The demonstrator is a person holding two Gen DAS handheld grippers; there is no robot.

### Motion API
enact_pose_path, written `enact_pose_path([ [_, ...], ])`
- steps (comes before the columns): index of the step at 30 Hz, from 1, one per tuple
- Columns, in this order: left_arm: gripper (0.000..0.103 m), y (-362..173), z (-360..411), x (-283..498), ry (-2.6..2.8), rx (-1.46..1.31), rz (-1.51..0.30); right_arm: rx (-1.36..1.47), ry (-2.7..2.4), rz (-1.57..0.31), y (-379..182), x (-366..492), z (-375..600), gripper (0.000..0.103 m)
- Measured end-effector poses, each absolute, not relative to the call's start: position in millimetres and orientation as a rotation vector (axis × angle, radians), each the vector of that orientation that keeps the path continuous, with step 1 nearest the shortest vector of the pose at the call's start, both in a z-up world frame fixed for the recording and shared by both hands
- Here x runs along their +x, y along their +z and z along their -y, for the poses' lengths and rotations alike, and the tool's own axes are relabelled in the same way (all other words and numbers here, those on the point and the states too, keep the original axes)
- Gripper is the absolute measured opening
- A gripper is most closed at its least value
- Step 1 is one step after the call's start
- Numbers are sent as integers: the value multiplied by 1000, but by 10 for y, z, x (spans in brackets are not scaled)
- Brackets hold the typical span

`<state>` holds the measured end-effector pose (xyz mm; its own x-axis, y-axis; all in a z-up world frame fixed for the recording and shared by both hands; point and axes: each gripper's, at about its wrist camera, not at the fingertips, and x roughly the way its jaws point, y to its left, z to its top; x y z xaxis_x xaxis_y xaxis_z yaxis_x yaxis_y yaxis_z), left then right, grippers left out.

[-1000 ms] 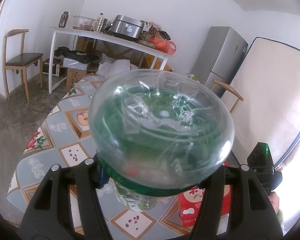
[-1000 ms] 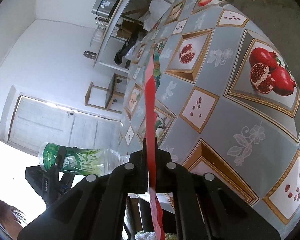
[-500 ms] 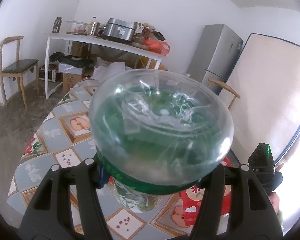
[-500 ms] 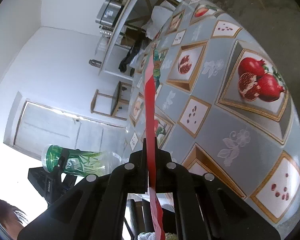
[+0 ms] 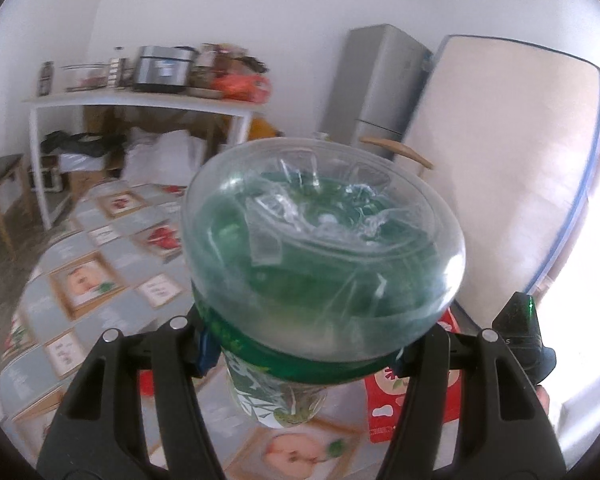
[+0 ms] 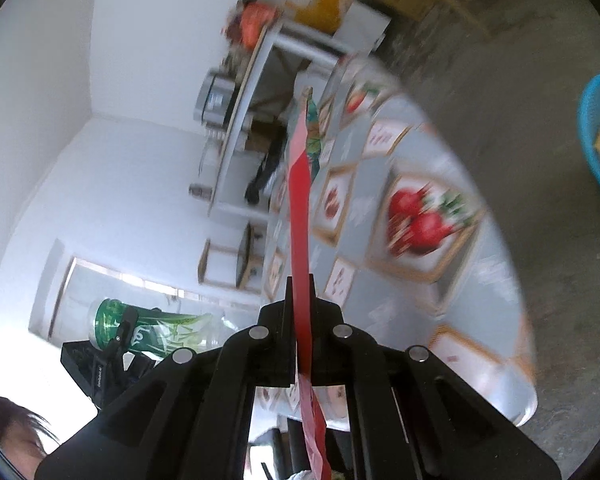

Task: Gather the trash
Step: 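Lift the bottle with the left gripper while the right gripper holds the red bag, then carry bottle and bag to the wastebasket and open both grippers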

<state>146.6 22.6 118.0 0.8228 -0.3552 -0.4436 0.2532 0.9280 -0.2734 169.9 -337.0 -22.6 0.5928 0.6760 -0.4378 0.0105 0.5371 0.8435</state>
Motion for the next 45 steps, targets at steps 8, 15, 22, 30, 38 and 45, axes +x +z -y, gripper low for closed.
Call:
enact_pose_path([
  [8, 59, 1251, 937, 2005, -606, -157, -588, 971, 113, -640, -20, 1001, 4687, 3],
  [15, 58, 799, 2115, 2591, -788, -128, -802, 1037, -109, -614, -391, 727, 5437, 3],
  [22, 58, 19, 3020, 3143, -798, -50, -1022, 1105, -194, -684, -1017, 925, 5852, 3],
  [30, 58, -828, 3837, 3544, -762, 67, -1191, 1149, -232, -769, -1672, 1523, 6214, 4],
  [38, 77, -1064, 4282, 3999, -763, 11, -1279, 918, -401, -978, -2318, 2377, 6623, 63],
  [45, 79, -900, 4039, 3721, -827, -13, -1220, 892, -518, -1041, -2649, 2285, 6814, 63],
])
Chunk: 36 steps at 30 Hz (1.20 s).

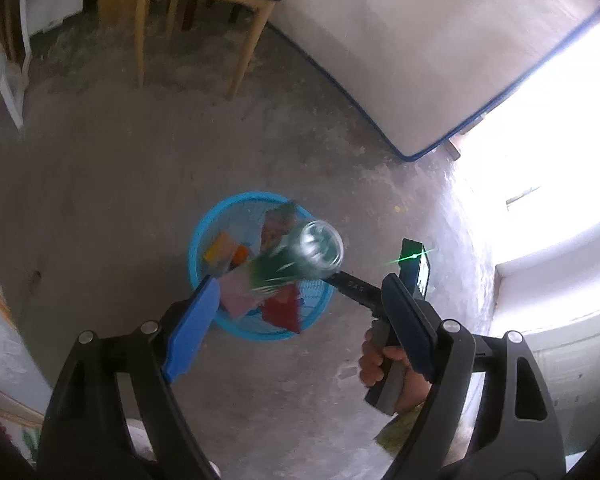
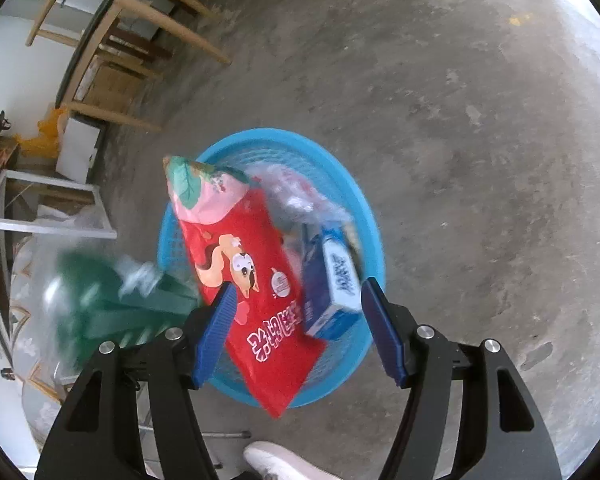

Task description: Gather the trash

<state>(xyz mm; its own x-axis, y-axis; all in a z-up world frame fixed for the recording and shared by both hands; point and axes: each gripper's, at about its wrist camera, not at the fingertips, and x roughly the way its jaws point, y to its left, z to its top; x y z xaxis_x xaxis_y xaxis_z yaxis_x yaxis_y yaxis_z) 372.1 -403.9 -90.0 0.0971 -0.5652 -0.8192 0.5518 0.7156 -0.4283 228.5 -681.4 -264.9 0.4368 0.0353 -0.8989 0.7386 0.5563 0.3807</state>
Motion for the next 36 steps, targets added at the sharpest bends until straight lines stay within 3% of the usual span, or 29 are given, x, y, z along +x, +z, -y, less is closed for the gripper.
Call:
enact_pose_path([
  [9, 79, -666, 3722, 3482, -836, 7, -1141, 860, -571, -971, -2402, 1821, 6850, 63],
  [22, 83, 118, 2432, 2371, -799, 15, -882, 861, -505, -839, -1835, 860, 6432, 63],
  [30, 85, 183, 1765, 1747, -722, -34, -841, 761, -377, -780, -1224, 627, 5711, 63],
  [36, 90, 217, 1234, 1241, -622, -71, -777, 514, -155, -770, -655, 705, 4530, 75],
])
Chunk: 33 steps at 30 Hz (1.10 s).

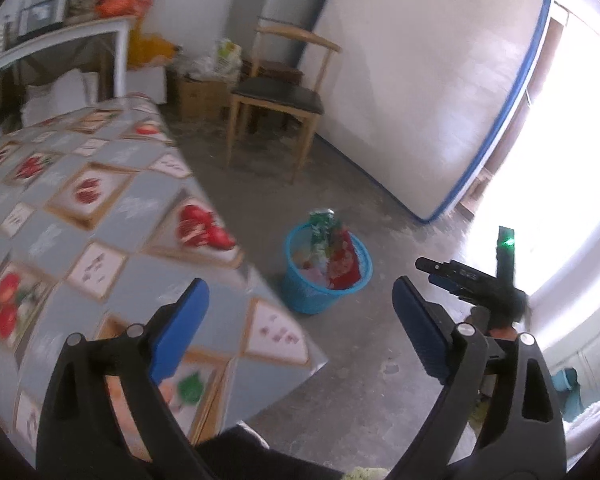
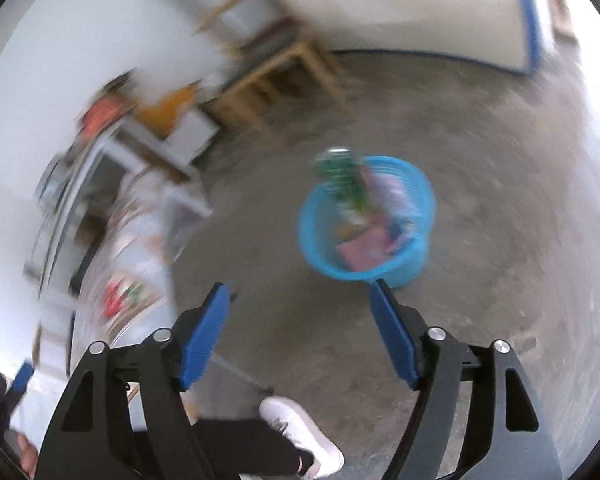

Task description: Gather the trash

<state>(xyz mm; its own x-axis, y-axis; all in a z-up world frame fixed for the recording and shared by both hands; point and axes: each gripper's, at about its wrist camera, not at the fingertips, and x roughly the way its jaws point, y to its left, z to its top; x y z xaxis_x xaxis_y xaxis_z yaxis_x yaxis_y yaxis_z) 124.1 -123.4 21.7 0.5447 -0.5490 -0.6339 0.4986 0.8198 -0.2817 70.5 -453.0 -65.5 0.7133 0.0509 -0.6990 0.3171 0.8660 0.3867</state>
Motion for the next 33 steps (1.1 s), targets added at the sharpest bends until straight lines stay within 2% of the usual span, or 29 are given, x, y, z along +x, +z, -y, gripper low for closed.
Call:
enact_pose_path([
  [7, 94, 249, 758, 861, -413, -152, -682, 223, 6, -697, -165, 670, 3215, 96],
  [16, 94, 155, 361, 693, -152, -218, -677, 5, 17, -677, 42, 672, 2260, 97],
  [26, 95, 160, 195, 526, -91, -169, -619, -147, -79, -609, 129, 536, 1905, 97],
  [33, 94, 15, 123, 648, -5, -200, -738, -149, -96, -611, 80, 405, 1880, 97],
])
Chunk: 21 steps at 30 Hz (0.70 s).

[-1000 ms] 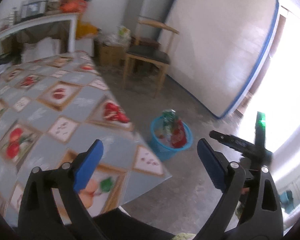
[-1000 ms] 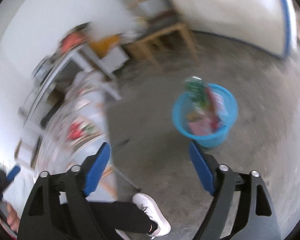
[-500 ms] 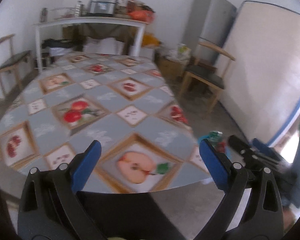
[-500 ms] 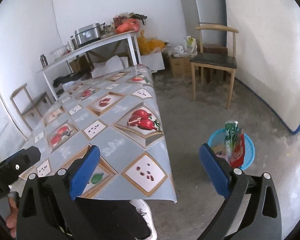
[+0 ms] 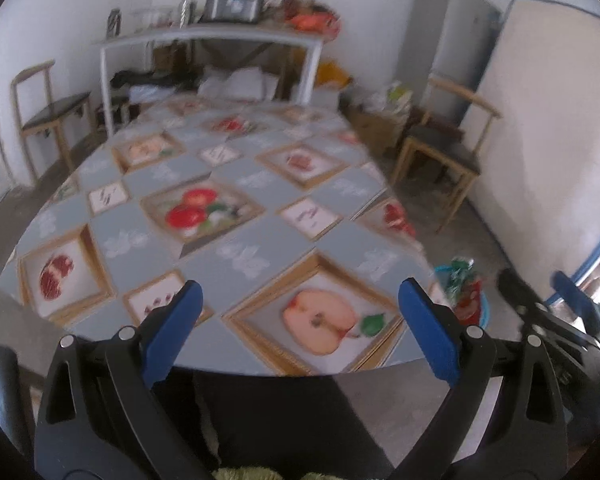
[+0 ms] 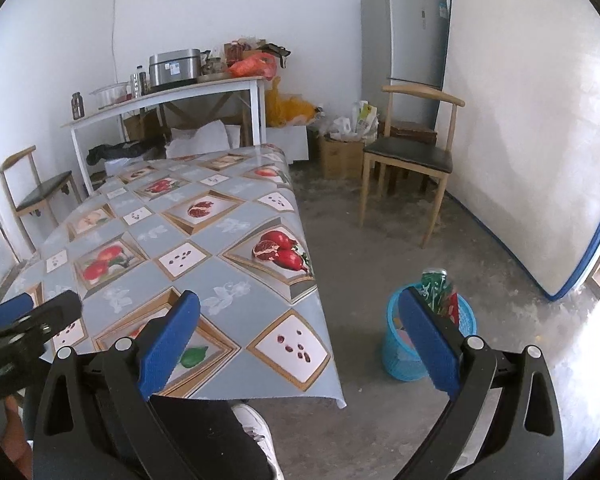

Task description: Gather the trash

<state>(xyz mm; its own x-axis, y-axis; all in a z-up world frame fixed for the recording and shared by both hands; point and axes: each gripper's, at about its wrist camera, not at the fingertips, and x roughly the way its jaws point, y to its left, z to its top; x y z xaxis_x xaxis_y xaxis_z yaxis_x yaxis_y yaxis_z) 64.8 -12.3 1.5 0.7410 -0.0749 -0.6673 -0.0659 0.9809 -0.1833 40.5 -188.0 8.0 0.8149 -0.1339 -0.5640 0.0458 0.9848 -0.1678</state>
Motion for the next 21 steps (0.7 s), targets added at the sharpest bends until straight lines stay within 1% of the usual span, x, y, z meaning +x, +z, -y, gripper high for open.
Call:
enact_pose_path([
  [8, 94, -265, 145, 649, 44, -177, -889, -216, -197, -702, -140, 219, 1906, 97],
  [13, 94, -296, 182, 649, 51, -152, -917, -181, -236, -742, -252, 140, 2005, 97],
  [21, 94, -256, 290, 637, 57, -99, -914, -144, -252, -743, -273, 132, 2102, 97],
])
